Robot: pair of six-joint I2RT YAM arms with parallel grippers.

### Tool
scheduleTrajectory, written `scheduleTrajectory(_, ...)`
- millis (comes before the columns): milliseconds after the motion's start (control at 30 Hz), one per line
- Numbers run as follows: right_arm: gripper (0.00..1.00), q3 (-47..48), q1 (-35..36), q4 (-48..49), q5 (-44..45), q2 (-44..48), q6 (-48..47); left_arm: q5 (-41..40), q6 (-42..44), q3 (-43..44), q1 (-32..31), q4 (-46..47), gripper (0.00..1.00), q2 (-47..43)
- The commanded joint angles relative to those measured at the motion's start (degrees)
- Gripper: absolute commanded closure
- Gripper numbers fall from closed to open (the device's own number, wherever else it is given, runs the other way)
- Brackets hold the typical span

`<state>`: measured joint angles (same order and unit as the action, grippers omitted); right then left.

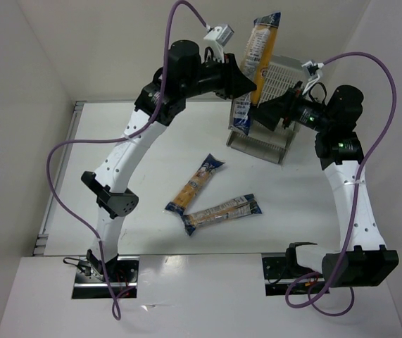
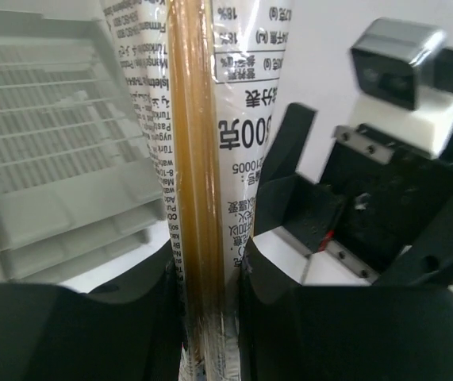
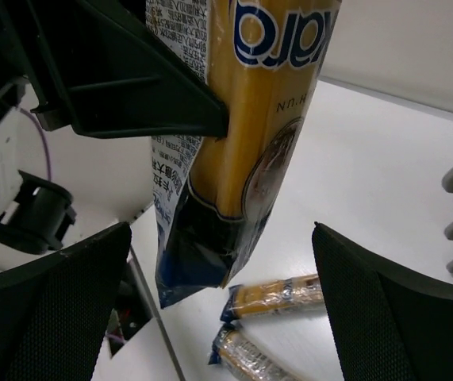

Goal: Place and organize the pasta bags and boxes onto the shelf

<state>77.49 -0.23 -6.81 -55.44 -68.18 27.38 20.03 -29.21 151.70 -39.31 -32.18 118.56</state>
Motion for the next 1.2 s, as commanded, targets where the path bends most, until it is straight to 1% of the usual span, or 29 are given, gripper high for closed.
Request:
scheduleTrajectory(0, 0.00, 1.00, 0.41, 4.44, -3.45, -0.02, 4.36, 5.45, -6.19, 6.23, -0.15, 14.17, 1.00, -1.15)
scheduleTrajectory(100, 0.00, -2.52, 0.41, 7.15, -3.45, -0.02, 6.37, 6.59, -7.61, 7.47, -0.15, 15.66, 1.00, -0.44)
scheduleTrajectory(233, 0.00, -2.52, 0.41, 9.09, -3.45, 0.51, 7.52, 7.12, -8.22, 6.16, -0.15, 15.66, 1.00, 0.09)
scheduleTrajectory(300, 0.00, -1.91, 0.41, 10.40, -3.45, -0.89, 9.36, 7.65, -8.84, 6.15, -0.68, 16.18, 1.00, 0.70)
scheduleTrajectory(467, 0.08, -1.91, 0.41, 12.70, -4.49, -1.51, 11.21, 7.04, -9.46, 6.77, -1.38, 17.24, 1.00, 2.63)
scheduleTrajectory(533, 0.14, -1.29, 0.41, 12.70, -5.12, -1.51, 11.21, 7.04, -9.46, 6.77, -1.38, 17.24, 1.00, 2.64)
scheduleTrajectory(567, 0.19, -1.29, 0.41, 12.70, -5.73, -1.51, 11.21, 7.04, -9.46, 6.77, -1.38, 17.24, 1.00, 3.25)
scheduleTrajectory(633, 0.25, -1.29, 0.41, 12.70, -5.21, -1.51, 11.21, 7.04, -10.24, 6.77, -1.38, 18.03, 1.00, 3.25)
scheduleTrajectory(667, 0.33, -1.90, 0.41, 12.09, -5.20, -1.51, 11.21, 7.73, -10.25, 6.77, -1.38, 18.03, 1.00, 3.78)
scheduleTrajectory(767, 0.45, -1.91, 0.41, 12.08, -4.59, -1.51, 11.73, 7.74, -10.95, 6.77, -1.38, 19.17, 1.00, 3.78)
scheduleTrajectory(800, 0.57, -2.43, 0.41, 12.08, -4.59, -1.51, 11.74, 7.74, -10.95, 6.77, -1.38, 19.18, 1.00, 3.78)
scheduleTrajectory(900, 0.77, -2.44, 0.41, 12.60, -4.59, -0.99, 12.43, 7.13, -10.95, 6.77, -1.38, 18.57, 0.98, 3.78)
scheduleTrajectory(933, 0.89, -2.44, 0.41, 12.61, -4.59, -0.99, 12.44, 7.13, -10.95, 6.07, -1.38, 18.56, 0.96, 3.78)
scheduleTrajectory(1000, 1.00, -1.91, 0.41, 13.40, -5.12, -0.99, 13.66, 5.55, -10.34, 5.20, -1.38, 17.42, 0.90, 3.78)
scheduleTrajectory(1033, 1.00, -1.91, 0.41, 14.01, -5.12, -0.99, 13.67, 4.33, -9.56, 4.32, -1.38, 16.55, 0.82, 3.17)
scheduleTrajectory(1167, 1.00, -1.38, 0.41, 14.54, -5.03, -0.99, 14.99, 1.24, -6.04, 3.78, -1.38, 14.26, 0.62, 2.64)
